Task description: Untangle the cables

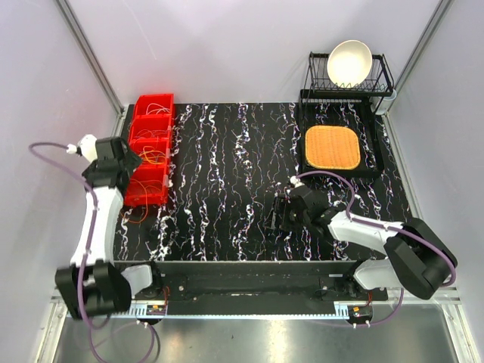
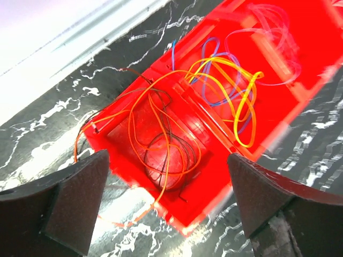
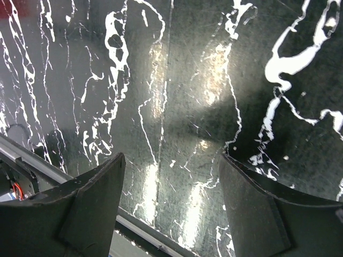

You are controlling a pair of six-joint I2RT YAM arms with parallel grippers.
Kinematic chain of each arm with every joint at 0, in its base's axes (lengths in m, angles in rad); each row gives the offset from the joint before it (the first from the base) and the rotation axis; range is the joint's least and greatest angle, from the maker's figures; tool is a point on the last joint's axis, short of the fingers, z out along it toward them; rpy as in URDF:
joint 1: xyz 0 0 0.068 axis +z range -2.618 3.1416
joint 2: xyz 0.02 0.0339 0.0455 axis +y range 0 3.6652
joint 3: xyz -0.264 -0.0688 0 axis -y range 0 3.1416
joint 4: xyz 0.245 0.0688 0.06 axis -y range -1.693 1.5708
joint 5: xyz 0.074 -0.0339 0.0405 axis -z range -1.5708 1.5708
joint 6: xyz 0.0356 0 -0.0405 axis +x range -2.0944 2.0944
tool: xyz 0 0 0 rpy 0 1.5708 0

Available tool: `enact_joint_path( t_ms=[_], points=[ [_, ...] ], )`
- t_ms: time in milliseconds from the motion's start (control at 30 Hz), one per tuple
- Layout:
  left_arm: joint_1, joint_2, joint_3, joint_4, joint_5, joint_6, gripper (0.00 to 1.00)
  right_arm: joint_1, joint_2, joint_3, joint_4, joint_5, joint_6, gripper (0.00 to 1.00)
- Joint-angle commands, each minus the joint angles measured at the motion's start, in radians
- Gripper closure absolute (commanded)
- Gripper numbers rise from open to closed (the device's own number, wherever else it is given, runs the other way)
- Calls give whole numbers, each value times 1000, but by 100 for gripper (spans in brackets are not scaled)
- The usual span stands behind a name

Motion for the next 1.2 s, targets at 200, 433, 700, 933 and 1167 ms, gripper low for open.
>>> enact_joint_path(
  t_ms=[200, 433, 700, 933, 1167],
  points=[
    [-20, -437, -398, -8, 34, -139, 9, 0, 65, 48, -3, -44, -36, 24],
    [-18, -433, -481, 24, 114, -114, 14, 0, 88, 71, -17, -41, -30, 24],
    [-43, -350, -478, 17, 117, -42, 17, 0, 46, 42, -3, -32, -26, 27],
    [-84, -269, -484, 43, 51, -47, 20, 0, 0, 5, 38, -43, -39, 27],
    [-101, -208, -481, 75, 32, -60, 40, -1, -29, -24, 68, -58, -42, 26]
  ],
)
